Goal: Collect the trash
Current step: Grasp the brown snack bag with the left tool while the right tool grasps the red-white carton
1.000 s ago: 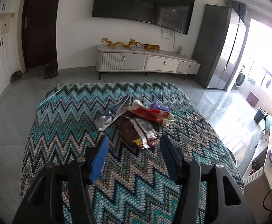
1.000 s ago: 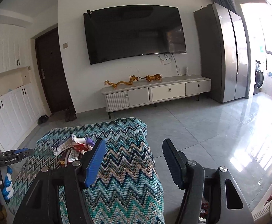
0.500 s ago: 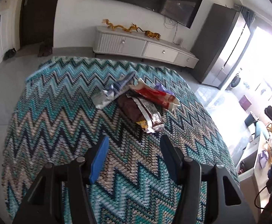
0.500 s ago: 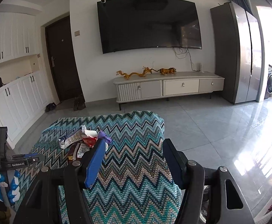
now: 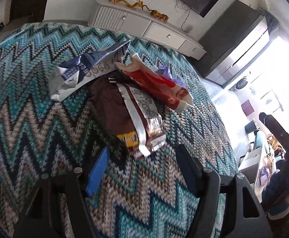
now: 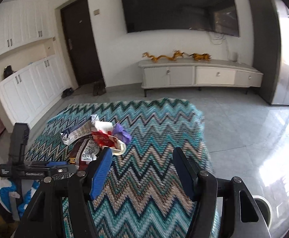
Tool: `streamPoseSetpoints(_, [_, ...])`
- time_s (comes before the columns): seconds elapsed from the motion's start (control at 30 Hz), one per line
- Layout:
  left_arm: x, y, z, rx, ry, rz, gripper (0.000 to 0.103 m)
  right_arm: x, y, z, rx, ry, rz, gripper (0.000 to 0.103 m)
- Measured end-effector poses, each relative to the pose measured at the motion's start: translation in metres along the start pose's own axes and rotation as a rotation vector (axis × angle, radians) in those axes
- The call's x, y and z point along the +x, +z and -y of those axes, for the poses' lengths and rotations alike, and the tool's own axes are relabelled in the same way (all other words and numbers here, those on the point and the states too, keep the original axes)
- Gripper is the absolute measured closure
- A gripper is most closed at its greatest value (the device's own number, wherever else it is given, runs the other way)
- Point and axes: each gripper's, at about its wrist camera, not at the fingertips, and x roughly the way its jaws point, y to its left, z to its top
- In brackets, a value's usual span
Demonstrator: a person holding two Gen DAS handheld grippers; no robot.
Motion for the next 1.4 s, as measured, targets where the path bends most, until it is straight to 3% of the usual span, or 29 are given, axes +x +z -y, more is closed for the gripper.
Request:
streamPoseSetpoints(0.23, [0.022, 0.022, 0.002, -0.018, -0.007, 0.000, 0.036, 0.059, 0.012, -0.018, -0.047, 0.138, -0.076, 0.044])
streamPoseSetpoints(0.37, [0.026, 0.024, 0.002, -0.009, -0.009, 0.025, 0.038, 0.096, 0.017, -0.028, -0.074, 0.207, -0.128, 0.064])
streamPoseSetpoints(0.47, [0.029, 0.026, 0.002, -0.003, -0.007, 0.039, 0.040, 0.115, 0.018, -0.036, -0.118, 0.216, -0.158, 0.070])
streamPoseSetpoints(0.87, [0.023, 0.019, -0.021, -0.021, -0.029, 0.089, 0.065, 0.174, 0.018, -0.049, -0.210, 0.218, -0.246, 0.076])
streamPoseSetpoints(1.03, [0.013, 0.009, -0.030, -0.027, -0.034, 0.089, 0.071, 0.178, 0.012, -0.053, -0.228, 0.228, -0.266, 0.086])
streamPoseSetpoints(1.4, [-0.026, -0.028, -0.023, -0.019, -0.041, 0.085, 0.091, 0.131, -0.019, -0.052, -0.139, 0.280, -0.254, 0.091])
